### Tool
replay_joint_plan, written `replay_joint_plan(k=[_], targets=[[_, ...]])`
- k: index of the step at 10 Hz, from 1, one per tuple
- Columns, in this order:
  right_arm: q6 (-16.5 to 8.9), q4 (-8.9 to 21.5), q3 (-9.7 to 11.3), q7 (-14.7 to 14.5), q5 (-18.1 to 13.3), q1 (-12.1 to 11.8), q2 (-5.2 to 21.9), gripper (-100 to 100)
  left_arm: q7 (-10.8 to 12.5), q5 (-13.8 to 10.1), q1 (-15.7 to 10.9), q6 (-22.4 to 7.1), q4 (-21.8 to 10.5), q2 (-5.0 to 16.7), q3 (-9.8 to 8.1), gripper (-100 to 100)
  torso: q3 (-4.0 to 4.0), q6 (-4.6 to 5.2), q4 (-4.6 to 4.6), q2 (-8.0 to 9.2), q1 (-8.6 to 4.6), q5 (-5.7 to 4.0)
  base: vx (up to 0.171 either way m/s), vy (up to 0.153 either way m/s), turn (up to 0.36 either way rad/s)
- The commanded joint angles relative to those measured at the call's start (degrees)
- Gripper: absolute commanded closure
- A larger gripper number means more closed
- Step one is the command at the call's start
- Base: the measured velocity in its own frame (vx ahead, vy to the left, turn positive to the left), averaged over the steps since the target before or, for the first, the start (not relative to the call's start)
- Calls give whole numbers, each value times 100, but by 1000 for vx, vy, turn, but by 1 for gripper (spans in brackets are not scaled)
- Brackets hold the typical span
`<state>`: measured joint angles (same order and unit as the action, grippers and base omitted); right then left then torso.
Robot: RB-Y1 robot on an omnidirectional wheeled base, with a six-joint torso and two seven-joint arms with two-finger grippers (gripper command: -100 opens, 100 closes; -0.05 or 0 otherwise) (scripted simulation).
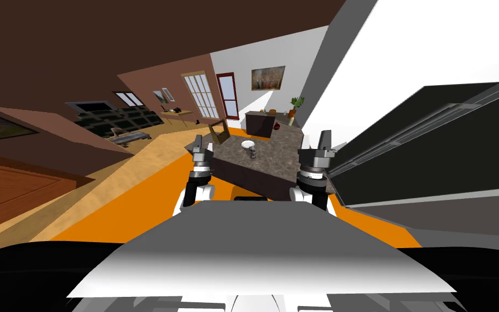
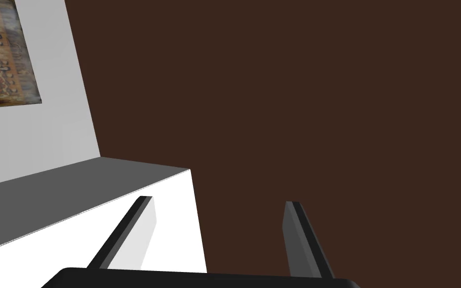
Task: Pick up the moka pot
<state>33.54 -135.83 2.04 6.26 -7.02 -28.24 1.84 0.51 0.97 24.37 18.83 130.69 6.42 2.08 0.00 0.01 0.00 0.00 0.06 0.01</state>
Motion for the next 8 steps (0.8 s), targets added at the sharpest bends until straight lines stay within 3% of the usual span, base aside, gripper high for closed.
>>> replay_joint_plan(k=[1, 7, 8], targets=[[0, 0, 0, 0, 0, 0, 0, 0, 40, 45, -9, -180, 48, 22, 48, -100, 0, 0, 0, 0, 0, 0, -1, 11, -14], [0, 0, 0, 0, 0, 0, 0, 0, 342, 306, -228, -1133, 244, 162, 266, -100, 0, -1, 0, 0, -3, 0, 0, 10, -42], [0, 0, 0, 0, 0, 0, 0, 0, 342, 306, -228, -1172, 244, 162, 266, -100, -1, 0, 0, -1, -4, -1, 0, 6, -28]])
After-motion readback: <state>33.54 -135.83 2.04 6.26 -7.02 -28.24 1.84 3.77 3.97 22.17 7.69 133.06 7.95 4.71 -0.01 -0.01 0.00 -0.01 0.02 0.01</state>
